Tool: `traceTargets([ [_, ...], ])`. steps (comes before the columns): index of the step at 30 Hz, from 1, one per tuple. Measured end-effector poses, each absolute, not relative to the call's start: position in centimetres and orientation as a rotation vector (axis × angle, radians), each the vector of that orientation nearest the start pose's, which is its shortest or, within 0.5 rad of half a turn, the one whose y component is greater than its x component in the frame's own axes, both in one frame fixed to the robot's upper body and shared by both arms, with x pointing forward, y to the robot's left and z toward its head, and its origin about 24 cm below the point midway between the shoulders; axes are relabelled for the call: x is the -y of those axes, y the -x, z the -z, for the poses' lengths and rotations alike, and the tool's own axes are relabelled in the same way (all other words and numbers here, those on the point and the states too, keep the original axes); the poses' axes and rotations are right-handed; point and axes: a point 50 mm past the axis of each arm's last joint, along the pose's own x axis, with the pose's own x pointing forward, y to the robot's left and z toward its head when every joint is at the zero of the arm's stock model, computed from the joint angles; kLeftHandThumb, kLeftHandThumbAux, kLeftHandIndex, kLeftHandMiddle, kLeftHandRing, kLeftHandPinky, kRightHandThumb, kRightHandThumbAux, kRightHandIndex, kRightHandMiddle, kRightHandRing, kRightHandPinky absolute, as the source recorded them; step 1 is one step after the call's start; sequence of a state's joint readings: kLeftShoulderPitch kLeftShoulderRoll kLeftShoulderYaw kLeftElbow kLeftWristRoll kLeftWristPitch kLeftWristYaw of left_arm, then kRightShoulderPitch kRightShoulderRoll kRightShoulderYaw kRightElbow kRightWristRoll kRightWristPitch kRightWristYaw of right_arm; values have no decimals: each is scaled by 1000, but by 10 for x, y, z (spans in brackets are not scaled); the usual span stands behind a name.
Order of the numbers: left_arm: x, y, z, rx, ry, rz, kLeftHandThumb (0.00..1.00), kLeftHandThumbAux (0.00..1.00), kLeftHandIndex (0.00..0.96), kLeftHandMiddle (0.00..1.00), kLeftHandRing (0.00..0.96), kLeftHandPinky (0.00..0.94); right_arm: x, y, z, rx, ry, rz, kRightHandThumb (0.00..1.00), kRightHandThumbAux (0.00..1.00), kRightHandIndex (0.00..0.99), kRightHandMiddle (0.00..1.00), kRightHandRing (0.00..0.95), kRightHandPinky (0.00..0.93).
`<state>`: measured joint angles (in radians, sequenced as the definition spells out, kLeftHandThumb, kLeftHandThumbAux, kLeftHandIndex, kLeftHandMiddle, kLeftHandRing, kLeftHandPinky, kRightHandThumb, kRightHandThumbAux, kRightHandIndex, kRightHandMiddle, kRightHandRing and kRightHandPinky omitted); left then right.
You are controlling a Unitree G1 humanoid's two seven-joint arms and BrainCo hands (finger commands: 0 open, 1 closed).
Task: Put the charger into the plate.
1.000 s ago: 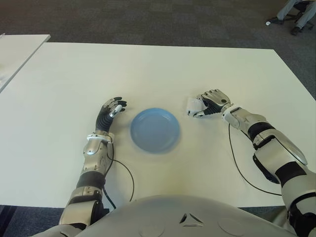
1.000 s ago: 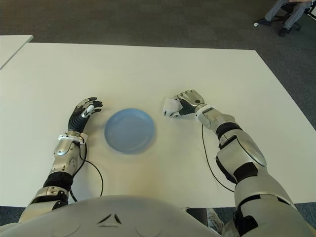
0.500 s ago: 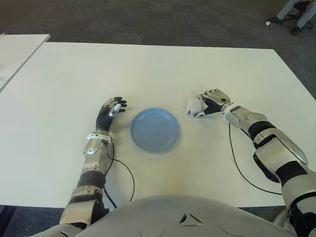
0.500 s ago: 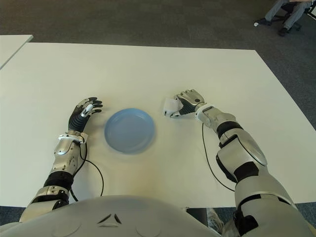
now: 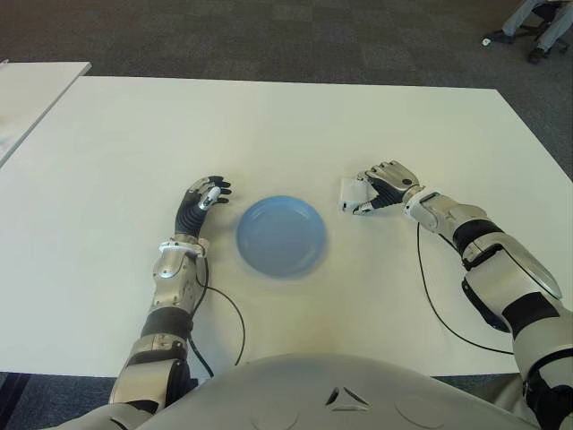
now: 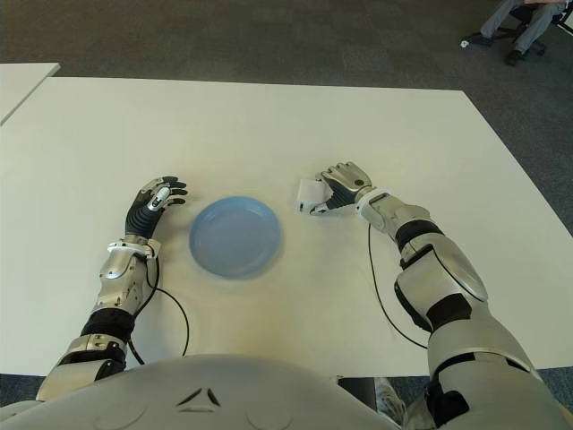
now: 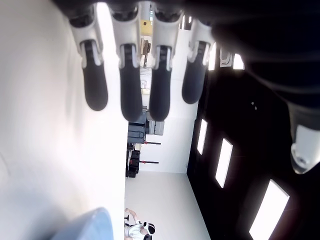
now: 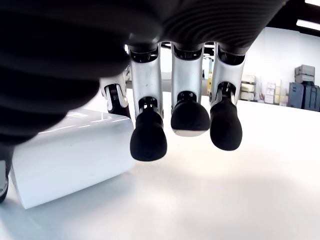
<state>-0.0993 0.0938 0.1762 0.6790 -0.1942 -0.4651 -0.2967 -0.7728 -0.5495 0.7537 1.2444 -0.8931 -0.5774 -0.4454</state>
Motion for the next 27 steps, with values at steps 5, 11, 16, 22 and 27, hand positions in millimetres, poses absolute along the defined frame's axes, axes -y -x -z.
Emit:
traceTargets([
  [5, -200, -242, 36, -77, 107, 42, 0, 477, 314, 381, 381, 378, 209, -340, -34, 218, 1596, -551, 743, 711, 440, 892, 874, 852],
  [11, -199, -244, 36, -78, 109, 44, 0, 487, 293, 368, 366, 366, 202, -351, -56, 296, 1554, -491, 746, 710, 440, 900, 877, 815],
  [16, -198, -248, 36, -82, 111, 39, 0, 496, 281, 360, 359, 362, 194, -358, -81, 395, 1463, -410, 748, 710, 440, 908, 881, 830],
  [22, -198, -250, 37, -90, 103, 10, 0, 500, 267, 351, 351, 357, 177, -360, -111, 521, 1364, -370, 750, 709, 440, 916, 888, 847],
  [27, -199, -252, 37, -99, 90, -4, 0, 504, 237, 329, 331, 336, 160, -353, -125, 607, 1291, -377, 750, 708, 440, 917, 889, 857],
])
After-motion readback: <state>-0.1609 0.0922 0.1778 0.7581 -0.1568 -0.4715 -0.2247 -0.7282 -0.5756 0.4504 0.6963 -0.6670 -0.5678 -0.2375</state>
